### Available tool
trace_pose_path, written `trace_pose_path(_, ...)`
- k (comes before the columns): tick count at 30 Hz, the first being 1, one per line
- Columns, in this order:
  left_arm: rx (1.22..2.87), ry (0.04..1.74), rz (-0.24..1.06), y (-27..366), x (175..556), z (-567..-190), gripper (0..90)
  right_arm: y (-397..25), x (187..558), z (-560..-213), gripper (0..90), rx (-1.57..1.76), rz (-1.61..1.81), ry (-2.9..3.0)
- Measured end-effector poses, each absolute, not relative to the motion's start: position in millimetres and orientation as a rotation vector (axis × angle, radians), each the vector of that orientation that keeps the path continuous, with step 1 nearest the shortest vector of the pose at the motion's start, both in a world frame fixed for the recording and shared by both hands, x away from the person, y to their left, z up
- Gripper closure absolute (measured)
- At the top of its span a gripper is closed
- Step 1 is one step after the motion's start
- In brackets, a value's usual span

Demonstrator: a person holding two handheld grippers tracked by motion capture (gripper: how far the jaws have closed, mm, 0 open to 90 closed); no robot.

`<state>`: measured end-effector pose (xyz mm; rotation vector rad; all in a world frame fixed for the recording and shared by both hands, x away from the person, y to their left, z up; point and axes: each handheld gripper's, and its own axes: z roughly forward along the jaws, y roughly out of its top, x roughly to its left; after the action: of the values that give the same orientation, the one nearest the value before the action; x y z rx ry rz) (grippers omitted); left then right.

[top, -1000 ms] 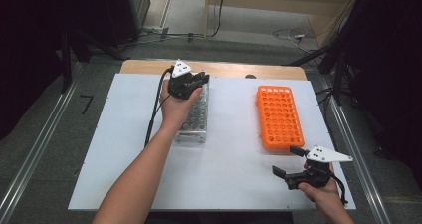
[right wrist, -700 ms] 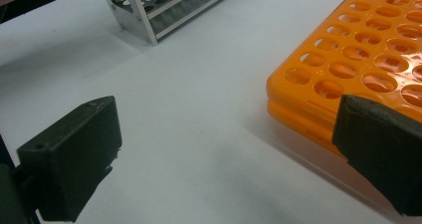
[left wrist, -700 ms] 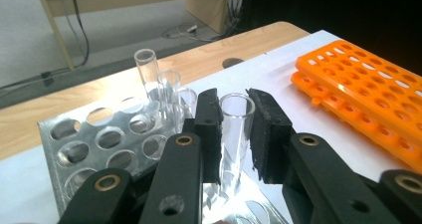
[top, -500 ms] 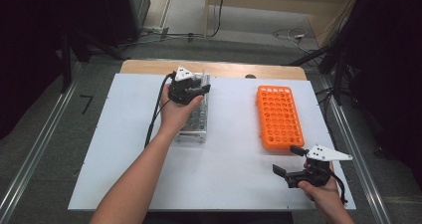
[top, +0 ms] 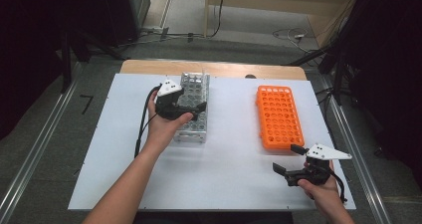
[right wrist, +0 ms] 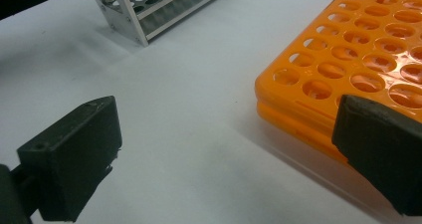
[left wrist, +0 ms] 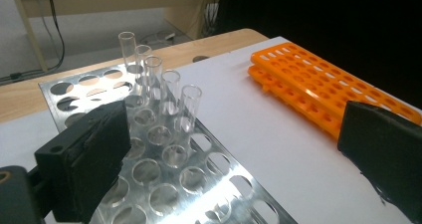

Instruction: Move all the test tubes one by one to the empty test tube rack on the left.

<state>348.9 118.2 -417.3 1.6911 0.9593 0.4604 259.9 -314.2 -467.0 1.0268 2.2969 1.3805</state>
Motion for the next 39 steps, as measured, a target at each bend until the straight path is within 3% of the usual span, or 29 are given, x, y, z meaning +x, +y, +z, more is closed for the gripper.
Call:
trace_pose_path(19,1.666,0.932,0.462,145.0,270.4,-432.9,0.0,-313.5,260.7,-468.1,0.0,1.031,1.356,2.296)
trace_pose_path(39,1.617,0.978,0.465,196.3,218.8,-457.7,0.0,-314.6,260.5,-468.6,0.0,1.042,1.345,2.287)
